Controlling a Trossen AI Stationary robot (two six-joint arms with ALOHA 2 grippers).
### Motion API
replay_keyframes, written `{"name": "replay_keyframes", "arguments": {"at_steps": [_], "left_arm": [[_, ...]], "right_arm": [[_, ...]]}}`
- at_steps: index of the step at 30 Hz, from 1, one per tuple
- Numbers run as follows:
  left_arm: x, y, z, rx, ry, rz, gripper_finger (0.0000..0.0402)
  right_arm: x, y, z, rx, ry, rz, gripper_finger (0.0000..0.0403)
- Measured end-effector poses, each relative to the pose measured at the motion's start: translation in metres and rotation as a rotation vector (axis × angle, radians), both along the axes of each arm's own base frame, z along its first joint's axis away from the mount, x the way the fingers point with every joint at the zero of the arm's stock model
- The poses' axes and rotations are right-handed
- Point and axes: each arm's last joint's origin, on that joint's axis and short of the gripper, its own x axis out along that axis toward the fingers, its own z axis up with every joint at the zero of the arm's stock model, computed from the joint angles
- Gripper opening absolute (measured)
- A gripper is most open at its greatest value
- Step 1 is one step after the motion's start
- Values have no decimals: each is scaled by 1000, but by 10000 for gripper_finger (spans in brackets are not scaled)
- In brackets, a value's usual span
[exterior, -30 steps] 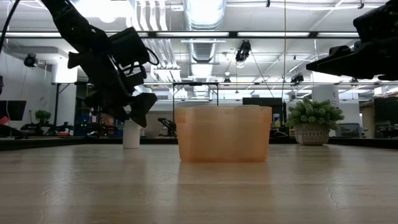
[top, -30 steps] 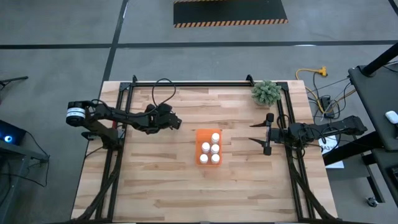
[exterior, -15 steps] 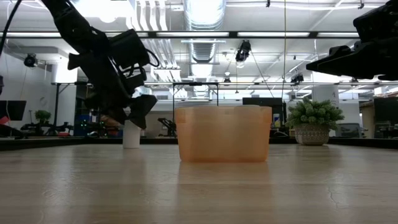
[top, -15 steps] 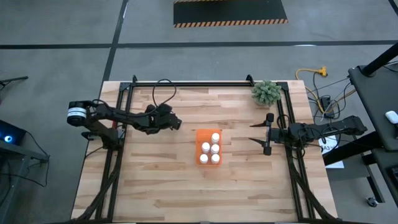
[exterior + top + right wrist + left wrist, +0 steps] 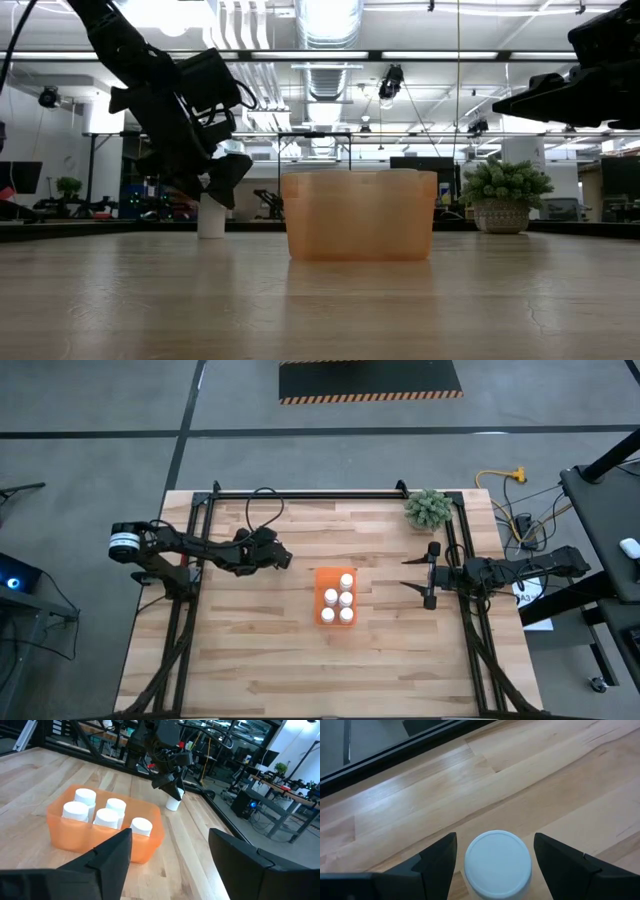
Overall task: Pick and place pill bottles into a basket
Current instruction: Put the white pill bottle into the orange bin
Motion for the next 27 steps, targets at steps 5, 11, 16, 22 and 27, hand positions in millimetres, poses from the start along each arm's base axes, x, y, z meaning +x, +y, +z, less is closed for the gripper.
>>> {"name": "replay_keyframes", "arguments": {"at_steps": [5,11,16,22,27], "left_arm": [[0,0,0,1,2,-1,247],[0,0,0,0,4,-1,247],[0,0,0,0,6,-1,247],[-1,0,-1,4,8,2,247],[-1,1,-1,3,9,3,247]], "right_arm": [[0,0,0,-1,0,0,254],[0,0,0,-2,1,1,249],[0,0,0,0,0,0,253],[0,0,0,-1,1,0,254],[0,0,0,-2,1,1,249]]}}
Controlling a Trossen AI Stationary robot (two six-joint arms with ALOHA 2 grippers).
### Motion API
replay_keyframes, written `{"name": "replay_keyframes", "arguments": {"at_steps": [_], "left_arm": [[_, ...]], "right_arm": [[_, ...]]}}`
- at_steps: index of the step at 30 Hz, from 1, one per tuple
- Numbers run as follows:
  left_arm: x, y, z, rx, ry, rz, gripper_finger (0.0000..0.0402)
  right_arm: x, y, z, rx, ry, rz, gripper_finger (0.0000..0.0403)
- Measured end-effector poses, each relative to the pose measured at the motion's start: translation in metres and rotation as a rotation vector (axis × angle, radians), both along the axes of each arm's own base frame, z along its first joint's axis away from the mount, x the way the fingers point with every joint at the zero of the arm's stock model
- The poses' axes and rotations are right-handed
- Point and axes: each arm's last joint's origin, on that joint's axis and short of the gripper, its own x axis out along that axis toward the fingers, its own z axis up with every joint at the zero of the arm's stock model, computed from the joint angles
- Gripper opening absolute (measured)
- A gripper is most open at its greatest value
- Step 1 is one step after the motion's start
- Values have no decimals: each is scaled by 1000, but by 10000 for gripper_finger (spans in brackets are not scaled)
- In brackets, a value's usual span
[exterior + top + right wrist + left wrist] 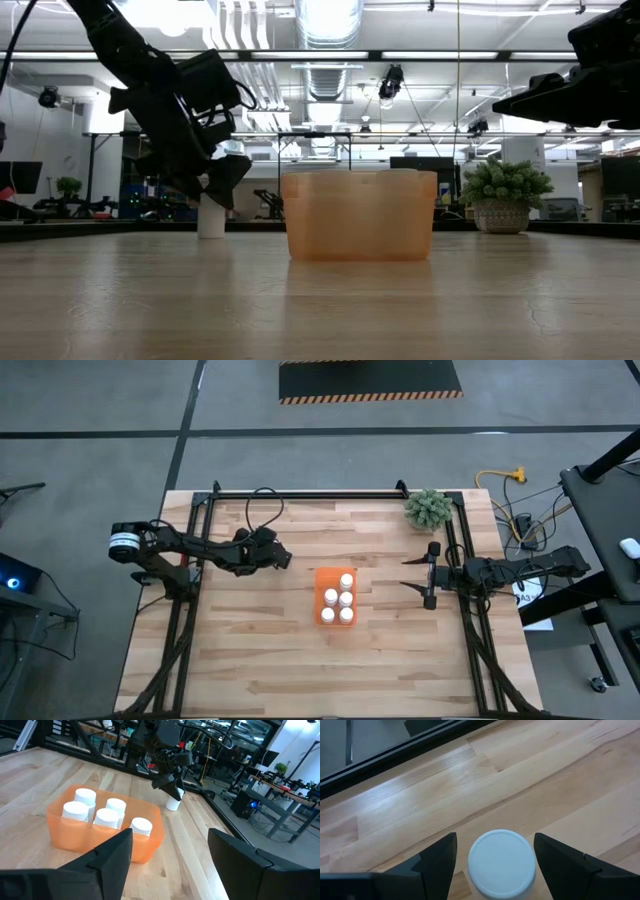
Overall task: Pick and place pill bottles into a basket
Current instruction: Put the white pill bottle into the orange bin
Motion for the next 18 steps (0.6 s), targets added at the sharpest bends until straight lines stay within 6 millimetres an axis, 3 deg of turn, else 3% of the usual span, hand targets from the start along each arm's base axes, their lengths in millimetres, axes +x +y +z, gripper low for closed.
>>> {"name": "replay_keyframes", "arguments": {"at_steps": [18], "left_arm": [[-6,2,-6,-1,22,13,241]], "right_arm": [[0,0,0,2,0,0,249]]}}
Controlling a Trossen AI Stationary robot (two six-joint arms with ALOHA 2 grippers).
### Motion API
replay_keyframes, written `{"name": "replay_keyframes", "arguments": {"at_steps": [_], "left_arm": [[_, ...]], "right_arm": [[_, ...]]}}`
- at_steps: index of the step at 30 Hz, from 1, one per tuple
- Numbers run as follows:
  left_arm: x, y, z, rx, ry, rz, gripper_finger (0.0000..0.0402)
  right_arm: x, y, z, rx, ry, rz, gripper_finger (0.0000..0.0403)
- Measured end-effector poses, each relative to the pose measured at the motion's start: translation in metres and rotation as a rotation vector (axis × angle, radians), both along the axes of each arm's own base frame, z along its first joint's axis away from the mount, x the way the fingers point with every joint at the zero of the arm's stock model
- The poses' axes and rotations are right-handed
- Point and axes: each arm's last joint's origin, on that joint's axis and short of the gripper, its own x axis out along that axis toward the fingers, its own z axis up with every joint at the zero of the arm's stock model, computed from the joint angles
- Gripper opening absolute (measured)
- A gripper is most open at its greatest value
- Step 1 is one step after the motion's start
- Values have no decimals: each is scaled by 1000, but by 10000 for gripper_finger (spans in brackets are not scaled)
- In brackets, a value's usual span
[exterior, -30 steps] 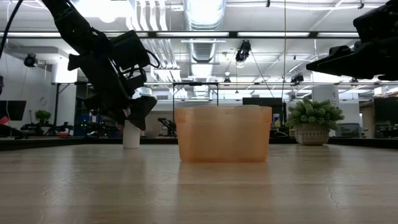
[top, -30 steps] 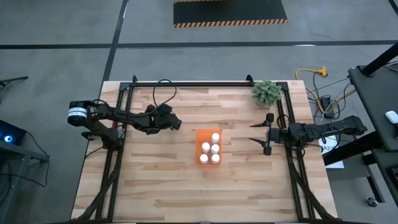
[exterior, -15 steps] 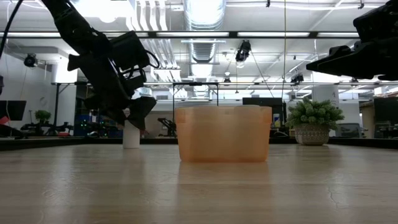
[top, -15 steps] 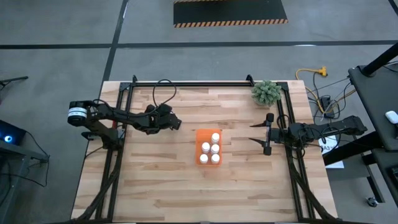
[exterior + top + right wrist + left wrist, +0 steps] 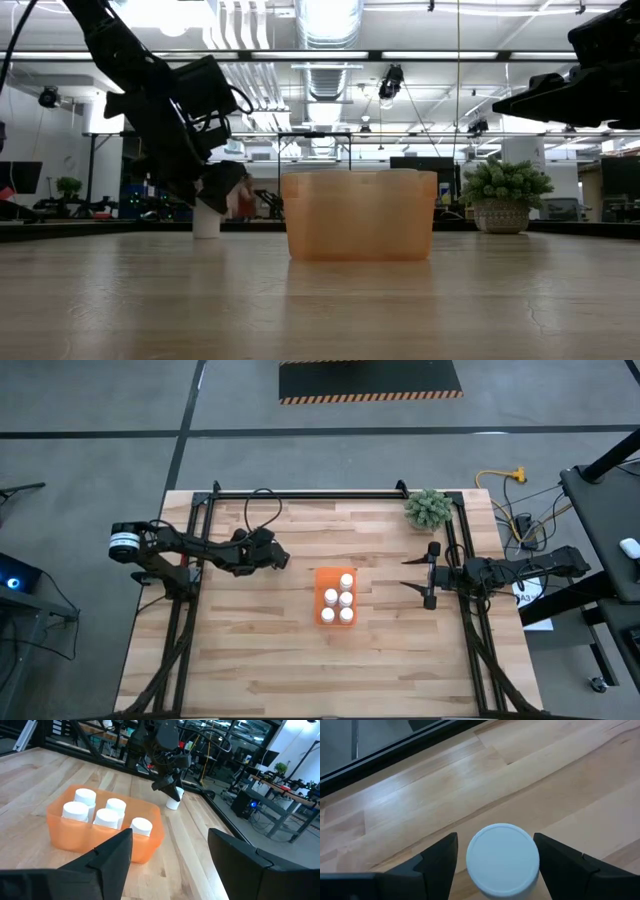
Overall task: Pick and place pill bottles into a basket
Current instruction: Put the white pill bottle into the orange bin
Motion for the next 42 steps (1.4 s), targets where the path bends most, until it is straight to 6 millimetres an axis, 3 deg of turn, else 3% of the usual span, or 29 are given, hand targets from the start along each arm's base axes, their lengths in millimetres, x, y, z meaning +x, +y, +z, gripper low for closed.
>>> {"name": "replay_keyframes", "arguments": {"at_steps": [12,24,38,42], "left_arm": [[2,0,2,8,0,-20,144],[5,-1,6,-5,14,-63,142],[12,-9,25,-12,-11,-233,142],[19,-14,33,-3,-71,-349,142]], "right_arm": [[0,0,0,0,0,0,254],[0,0,0,0,0,0,254],[0,0,0,-1,-1,0,251],[0,0,0,-1,-1,0,255]]}}
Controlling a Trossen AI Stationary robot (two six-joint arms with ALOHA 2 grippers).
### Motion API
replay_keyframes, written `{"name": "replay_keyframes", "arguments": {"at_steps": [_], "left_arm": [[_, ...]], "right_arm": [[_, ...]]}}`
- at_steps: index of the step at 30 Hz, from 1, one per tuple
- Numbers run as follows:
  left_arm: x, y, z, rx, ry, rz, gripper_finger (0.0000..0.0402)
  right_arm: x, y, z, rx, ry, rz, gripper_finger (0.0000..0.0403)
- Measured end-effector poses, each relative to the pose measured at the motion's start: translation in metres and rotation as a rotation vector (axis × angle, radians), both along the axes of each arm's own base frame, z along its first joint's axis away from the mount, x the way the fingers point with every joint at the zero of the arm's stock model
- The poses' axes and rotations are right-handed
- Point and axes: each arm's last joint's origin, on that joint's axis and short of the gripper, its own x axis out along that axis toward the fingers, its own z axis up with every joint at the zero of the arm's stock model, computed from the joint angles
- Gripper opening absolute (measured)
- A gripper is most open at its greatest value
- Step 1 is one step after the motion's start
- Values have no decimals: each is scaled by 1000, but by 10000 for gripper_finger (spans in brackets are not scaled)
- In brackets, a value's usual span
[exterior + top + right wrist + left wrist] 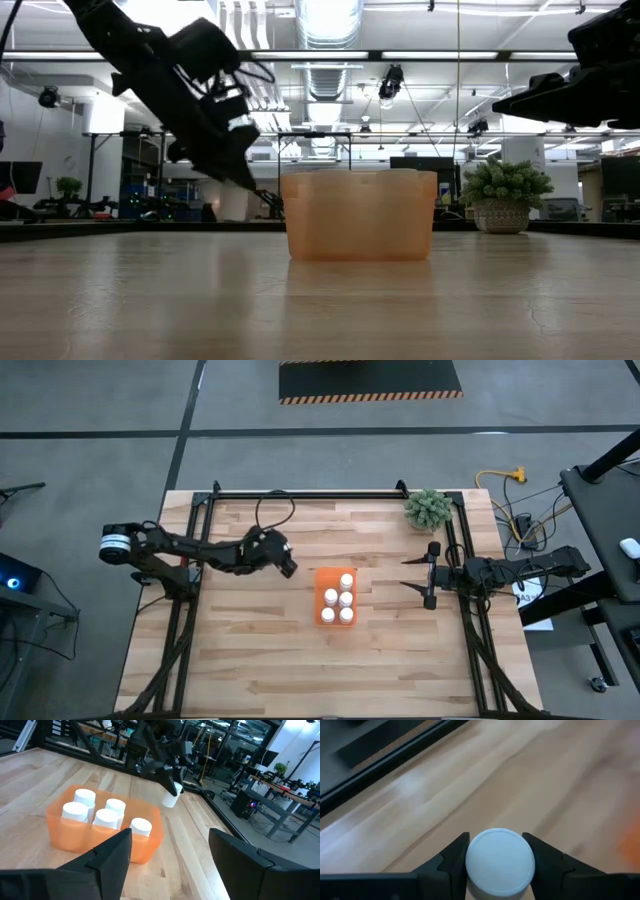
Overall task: Pick and place pill bottles into a basket
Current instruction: Put the white pill bottle into the orange bin
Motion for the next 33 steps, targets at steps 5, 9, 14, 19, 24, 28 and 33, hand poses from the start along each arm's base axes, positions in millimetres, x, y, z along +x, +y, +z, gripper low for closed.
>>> {"name": "replay_keyframes", "arguments": {"at_steps": [5,9,14,19,24,28,33], "left_arm": [[12,-5,10,-7,-144,-184,142],[17,-11,15,-9,-194,-303,142],[21,-17,21,2,-256,-366,142],[22,-20,22,35,-252,-403,142],[25,-25,26,52,-293,-432,142],[25,-32,30,70,-310,-475,142],[28,-39,38,106,-330,-516,142]], "right_arm": [[0,0,0,-1,0,2,253],[0,0,0,-1,1,1,249],[0,0,0,1,0,1,251],[0,0,0,1,0,1,256],[0,0,0,0,1,1,251],[0,0,0,0,1,1,249],[0,0,0,-1,1,0,254]]}}
